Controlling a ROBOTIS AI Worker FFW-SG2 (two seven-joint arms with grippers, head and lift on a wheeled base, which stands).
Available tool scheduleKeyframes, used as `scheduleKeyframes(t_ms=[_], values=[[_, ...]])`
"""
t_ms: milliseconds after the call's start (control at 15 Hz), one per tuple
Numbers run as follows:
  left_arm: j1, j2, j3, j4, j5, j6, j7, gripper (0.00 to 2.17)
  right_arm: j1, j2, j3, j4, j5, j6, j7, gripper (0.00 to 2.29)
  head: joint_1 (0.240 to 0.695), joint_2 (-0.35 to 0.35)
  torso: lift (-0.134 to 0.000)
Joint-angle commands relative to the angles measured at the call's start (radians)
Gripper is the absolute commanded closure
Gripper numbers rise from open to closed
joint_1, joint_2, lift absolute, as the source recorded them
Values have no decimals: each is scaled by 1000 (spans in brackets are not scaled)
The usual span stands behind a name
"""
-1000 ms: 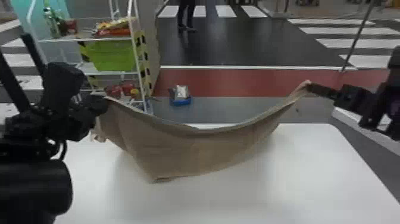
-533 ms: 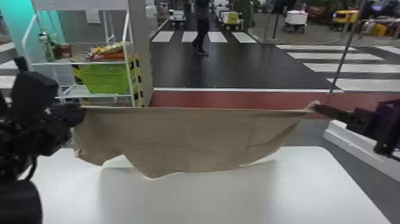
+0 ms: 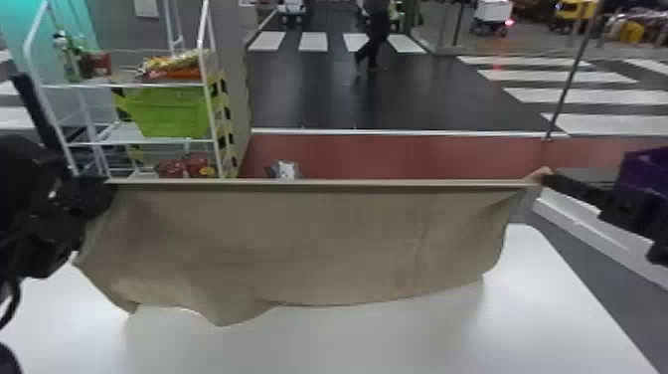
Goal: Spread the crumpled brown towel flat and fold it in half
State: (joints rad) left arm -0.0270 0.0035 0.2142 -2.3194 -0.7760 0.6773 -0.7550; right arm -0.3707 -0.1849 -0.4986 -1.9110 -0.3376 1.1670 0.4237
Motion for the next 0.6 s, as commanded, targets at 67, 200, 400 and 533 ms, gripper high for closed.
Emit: scheduleKeyframes(t_ms=[67, 200, 400, 533], values=[[-54, -3, -65, 57, -23, -3, 9, 1436, -62, -1, 17, 43, 15, -8, -10, 1241, 499, -39, -134], [-117, -6, -122, 115, -57, 0, 17, 1436, -105, 1, 48, 78, 18, -11, -13, 1241, 480, -52, -134], [-211, -6, -174, 215, -74, 0, 37, 1436, -157, 2, 81, 156, 29, -115, -14, 1241, 439, -64, -134], [-266, -6, -190, 245, -94, 0, 49, 1436, -191, -2, 69, 187, 17, -122, -10, 1244, 415, -71, -134]])
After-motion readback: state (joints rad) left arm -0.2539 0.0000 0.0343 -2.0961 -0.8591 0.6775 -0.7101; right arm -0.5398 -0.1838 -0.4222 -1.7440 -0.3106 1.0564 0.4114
